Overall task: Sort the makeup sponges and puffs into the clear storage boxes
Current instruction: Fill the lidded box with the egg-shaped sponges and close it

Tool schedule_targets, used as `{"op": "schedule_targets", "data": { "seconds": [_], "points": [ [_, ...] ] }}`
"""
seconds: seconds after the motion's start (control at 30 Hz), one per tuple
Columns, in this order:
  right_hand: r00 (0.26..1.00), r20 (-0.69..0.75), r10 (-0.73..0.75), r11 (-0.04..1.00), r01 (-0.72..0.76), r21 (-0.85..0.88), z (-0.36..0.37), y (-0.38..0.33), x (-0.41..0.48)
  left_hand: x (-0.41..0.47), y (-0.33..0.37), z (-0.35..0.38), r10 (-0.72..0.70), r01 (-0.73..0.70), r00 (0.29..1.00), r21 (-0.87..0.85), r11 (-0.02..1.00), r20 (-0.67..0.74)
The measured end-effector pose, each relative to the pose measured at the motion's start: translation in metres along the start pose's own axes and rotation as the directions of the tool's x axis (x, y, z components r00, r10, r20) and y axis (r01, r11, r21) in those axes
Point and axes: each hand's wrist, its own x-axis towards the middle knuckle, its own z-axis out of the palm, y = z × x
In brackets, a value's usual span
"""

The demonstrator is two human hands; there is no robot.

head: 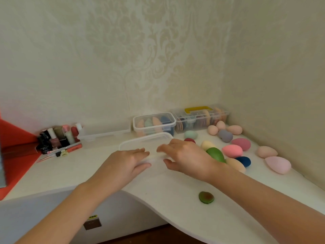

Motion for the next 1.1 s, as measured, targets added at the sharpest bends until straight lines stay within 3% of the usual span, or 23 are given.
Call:
{"op": "schedule_targets", "data": {
  "seconds": [0.13, 0.23, 0.37, 0.5, 0.57, 0.63, 0.7, 0.77, 0.87, 0.97, 1.03, 1.1],
  "points": [
    [0.930, -0.197, 0.311, 0.948, -0.291, 0.127, -0.001, 0.008, -0.014, 0.012, -0.001, -0.021, -0.232, 0.181, 0.966, -0.338, 0.924, -0.117],
    [0.917, -0.190, 0.351, 0.936, -0.343, 0.076, -0.005, 0.009, -0.020, 0.030, -0.006, -0.029, -0.418, 0.245, 0.877, -0.526, 0.815, -0.239],
    [0.954, 0.019, 0.300, 0.952, -0.301, 0.058, -0.009, 0.011, -0.025, 0.052, -0.022, -0.024, -0.668, 0.310, 0.706, -0.747, 0.589, -0.234],
    [0.958, 0.074, 0.278, 0.952, -0.285, 0.109, -0.011, 0.016, -0.025, 0.056, -0.055, -0.001, -0.898, 0.326, 0.409, -0.893, 0.310, -0.163],
    [0.951, 0.087, 0.295, 0.945, -0.304, 0.119, -0.010, 0.018, -0.025, 0.051, -0.065, 0.011, -0.947, 0.372, 0.312, -0.907, 0.199, -0.080],
    [0.946, 0.090, 0.312, 0.938, -0.321, 0.132, -0.010, 0.016, -0.025, 0.044, -0.067, 0.022, -0.949, 0.461, 0.312, -0.865, 0.198, -0.051],
    [0.940, 0.109, 0.322, 0.930, -0.336, 0.148, -0.013, 0.016, -0.024, 0.036, -0.061, 0.029, -0.930, 0.525, 0.368, -0.821, 0.223, -0.018],
    [0.927, 0.173, 0.331, 0.918, -0.359, 0.168, -0.015, 0.019, -0.020, 0.032, -0.051, 0.034, -0.900, 0.536, 0.437, -0.806, 0.250, 0.012],
    [0.895, 0.203, 0.398, 0.851, -0.443, 0.283, -0.022, 0.027, -0.007, 0.030, -0.030, 0.037, -0.884, 0.505, 0.467, -0.816, 0.280, -0.014],
    [0.751, 0.119, 0.650, 0.695, -0.650, 0.306, -0.028, 0.059, 0.009, 0.029, -0.013, 0.045, -0.857, 0.444, 0.498, -0.810, 0.383, -0.132],
    [0.626, 0.095, 0.774, 0.613, -0.779, 0.132, -0.028, 0.097, 0.017, 0.029, -0.010, 0.053, -0.846, 0.384, 0.510, -0.839, 0.386, -0.156],
    [0.508, 0.162, 0.846, 0.518, -0.855, -0.031, -0.020, 0.131, 0.020, 0.030, -0.006, 0.058, -0.846, 0.313, 0.514, -0.887, 0.341, -0.144]
  ]
}}
